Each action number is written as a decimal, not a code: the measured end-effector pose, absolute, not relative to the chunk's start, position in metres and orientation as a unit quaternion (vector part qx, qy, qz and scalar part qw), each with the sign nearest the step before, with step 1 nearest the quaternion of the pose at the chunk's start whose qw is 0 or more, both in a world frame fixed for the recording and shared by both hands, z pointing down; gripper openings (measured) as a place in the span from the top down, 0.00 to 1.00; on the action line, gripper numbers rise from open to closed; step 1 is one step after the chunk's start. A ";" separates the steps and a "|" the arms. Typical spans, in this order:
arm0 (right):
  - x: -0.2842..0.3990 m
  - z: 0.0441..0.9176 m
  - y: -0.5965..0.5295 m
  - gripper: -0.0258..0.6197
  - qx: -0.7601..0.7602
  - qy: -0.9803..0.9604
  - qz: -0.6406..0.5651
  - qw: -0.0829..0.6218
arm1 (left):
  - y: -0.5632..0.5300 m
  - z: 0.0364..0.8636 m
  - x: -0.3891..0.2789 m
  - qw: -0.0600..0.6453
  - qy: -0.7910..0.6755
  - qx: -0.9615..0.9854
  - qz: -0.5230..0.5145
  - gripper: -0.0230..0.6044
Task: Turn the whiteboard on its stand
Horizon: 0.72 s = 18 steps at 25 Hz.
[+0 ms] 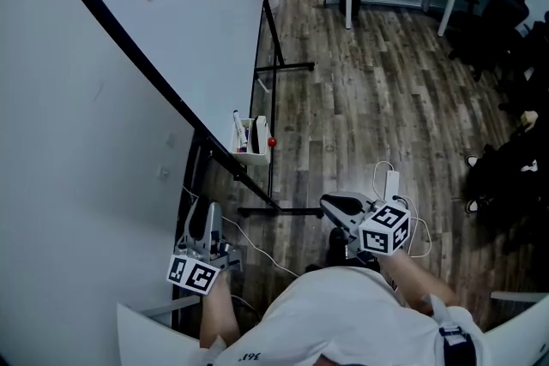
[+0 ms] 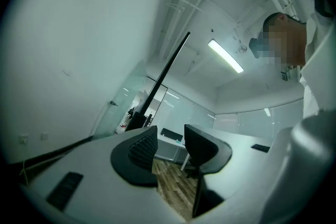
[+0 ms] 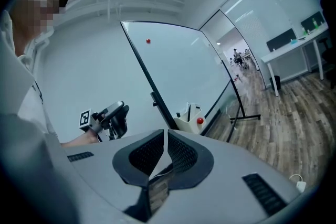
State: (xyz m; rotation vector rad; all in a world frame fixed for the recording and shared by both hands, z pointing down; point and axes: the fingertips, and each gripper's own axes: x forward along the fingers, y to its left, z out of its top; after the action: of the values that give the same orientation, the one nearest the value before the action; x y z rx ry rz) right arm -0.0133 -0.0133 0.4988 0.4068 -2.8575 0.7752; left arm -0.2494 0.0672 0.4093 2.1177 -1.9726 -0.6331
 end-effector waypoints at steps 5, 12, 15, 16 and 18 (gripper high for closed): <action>-0.008 0.504 0.002 0.91 0.150 -0.946 0.277 0.072 | 0.079 0.426 -0.216 0.137 -0.622 0.743 -0.208 0.87; -0.001 0.507 0.022 0.91 0.166 -0.942 0.280 0.076 | 0.093 0.442 -0.173 0.170 -0.562 0.783 -0.205 0.94; 0.004 0.507 0.031 0.91 0.173 -0.941 0.279 0.080 | 0.098 0.446 -0.155 0.179 -0.539 0.798 -0.204 0.94; 0.006 0.506 0.034 0.91 0.175 -0.941 0.278 0.080 | 0.099 0.448 -0.149 0.182 -0.532 0.801 -0.204 0.94; 0.011 0.506 0.040 0.91 0.178 -0.941 0.276 0.081 | 0.102 0.451 -0.137 0.188 -0.520 0.808 -0.203 0.94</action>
State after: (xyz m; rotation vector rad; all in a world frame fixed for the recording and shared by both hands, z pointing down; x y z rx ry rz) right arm 0.0110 0.0403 0.5064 0.5322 -2.8139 0.8247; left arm -0.1370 0.1015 0.4511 2.2737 -1.4641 -0.5723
